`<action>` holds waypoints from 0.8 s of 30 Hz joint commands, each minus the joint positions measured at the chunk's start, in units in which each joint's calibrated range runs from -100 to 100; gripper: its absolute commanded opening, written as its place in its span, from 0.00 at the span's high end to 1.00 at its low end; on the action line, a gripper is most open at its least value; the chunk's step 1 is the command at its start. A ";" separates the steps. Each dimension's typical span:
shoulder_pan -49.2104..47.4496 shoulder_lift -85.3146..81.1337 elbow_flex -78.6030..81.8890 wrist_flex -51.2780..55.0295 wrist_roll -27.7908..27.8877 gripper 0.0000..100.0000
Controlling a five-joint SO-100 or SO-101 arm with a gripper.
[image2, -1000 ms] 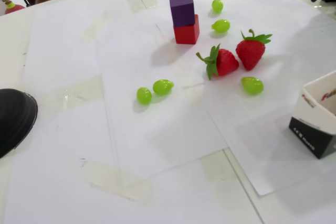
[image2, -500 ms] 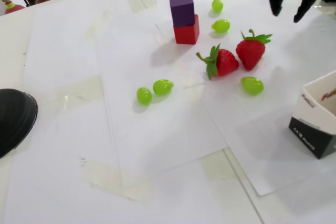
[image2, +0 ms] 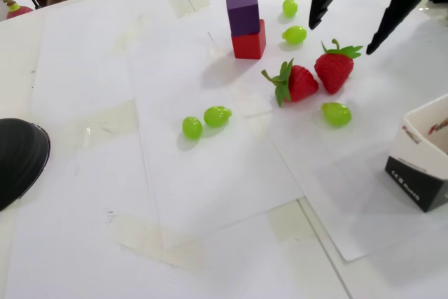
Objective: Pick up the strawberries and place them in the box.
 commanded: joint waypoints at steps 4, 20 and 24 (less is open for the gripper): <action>-0.21 5.85 -0.26 -5.00 0.29 0.71; -0.73 13.33 -1.44 -9.66 0.54 0.80; -0.66 13.24 -1.44 -10.72 0.54 0.88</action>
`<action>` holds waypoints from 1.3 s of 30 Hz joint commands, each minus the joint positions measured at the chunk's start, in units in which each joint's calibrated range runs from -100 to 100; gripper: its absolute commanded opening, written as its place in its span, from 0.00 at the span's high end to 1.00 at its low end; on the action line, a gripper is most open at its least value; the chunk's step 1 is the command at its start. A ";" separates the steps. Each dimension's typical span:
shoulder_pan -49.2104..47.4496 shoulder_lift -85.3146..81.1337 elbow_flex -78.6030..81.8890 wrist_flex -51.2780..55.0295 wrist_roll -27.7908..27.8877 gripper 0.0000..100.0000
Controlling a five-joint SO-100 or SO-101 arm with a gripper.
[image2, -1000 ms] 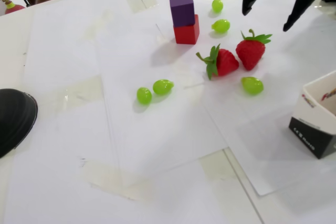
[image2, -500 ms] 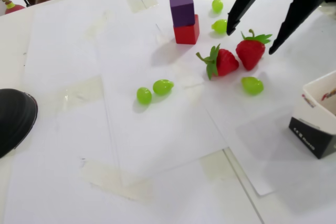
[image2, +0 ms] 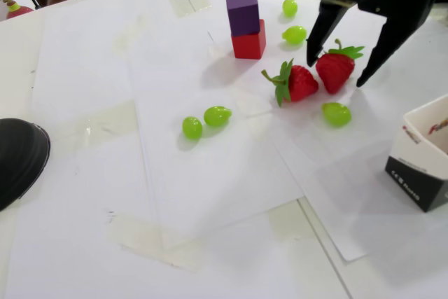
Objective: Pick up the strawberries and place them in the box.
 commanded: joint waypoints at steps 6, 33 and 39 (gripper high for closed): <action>0.16 -0.89 -1.53 -1.70 0.24 0.88; -0.42 10.97 -41.44 33.35 6.20 0.89; -2.78 12.35 -51.26 41.68 4.98 0.89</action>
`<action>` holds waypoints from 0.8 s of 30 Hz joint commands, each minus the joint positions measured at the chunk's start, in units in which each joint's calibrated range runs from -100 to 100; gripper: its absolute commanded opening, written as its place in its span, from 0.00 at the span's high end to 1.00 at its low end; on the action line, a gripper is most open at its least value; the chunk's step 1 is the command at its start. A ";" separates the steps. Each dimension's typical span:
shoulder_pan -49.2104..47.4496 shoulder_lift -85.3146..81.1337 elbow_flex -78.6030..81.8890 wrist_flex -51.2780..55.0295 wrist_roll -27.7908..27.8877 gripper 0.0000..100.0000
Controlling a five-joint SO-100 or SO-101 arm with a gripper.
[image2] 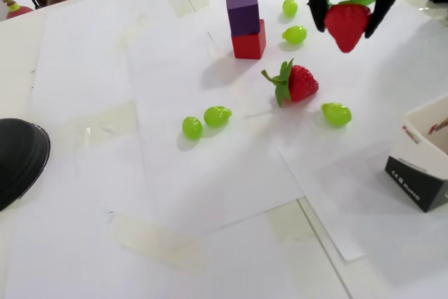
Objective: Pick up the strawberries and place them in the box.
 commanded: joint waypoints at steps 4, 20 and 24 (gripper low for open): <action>-3.04 1.62 -19.72 13.14 -1.32 0.89; -20.32 14.43 -35.63 14.69 -7.52 0.89; -24.37 20.28 -38.27 11.91 -8.69 0.89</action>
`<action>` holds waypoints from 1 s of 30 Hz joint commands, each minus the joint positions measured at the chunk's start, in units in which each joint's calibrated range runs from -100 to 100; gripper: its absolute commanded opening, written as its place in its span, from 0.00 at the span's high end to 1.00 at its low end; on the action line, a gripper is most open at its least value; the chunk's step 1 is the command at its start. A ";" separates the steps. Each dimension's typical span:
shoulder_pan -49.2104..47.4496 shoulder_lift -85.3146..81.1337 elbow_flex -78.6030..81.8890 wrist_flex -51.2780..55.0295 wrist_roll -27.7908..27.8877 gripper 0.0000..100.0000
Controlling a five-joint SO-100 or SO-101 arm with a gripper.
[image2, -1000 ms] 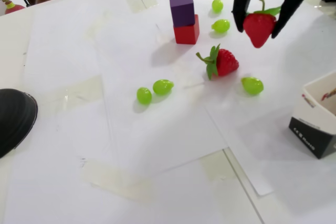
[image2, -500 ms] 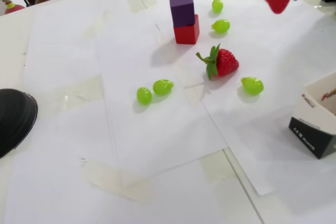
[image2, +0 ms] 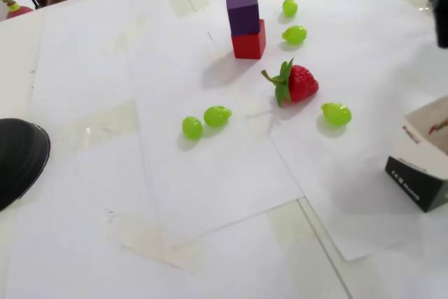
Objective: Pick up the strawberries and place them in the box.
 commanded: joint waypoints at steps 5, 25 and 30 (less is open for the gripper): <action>-2.93 4.89 -6.05 -3.77 -1.47 0.89; -1.61 6.86 -5.96 -5.00 -1.12 0.84; -1.10 6.78 -5.69 -4.92 -1.07 0.80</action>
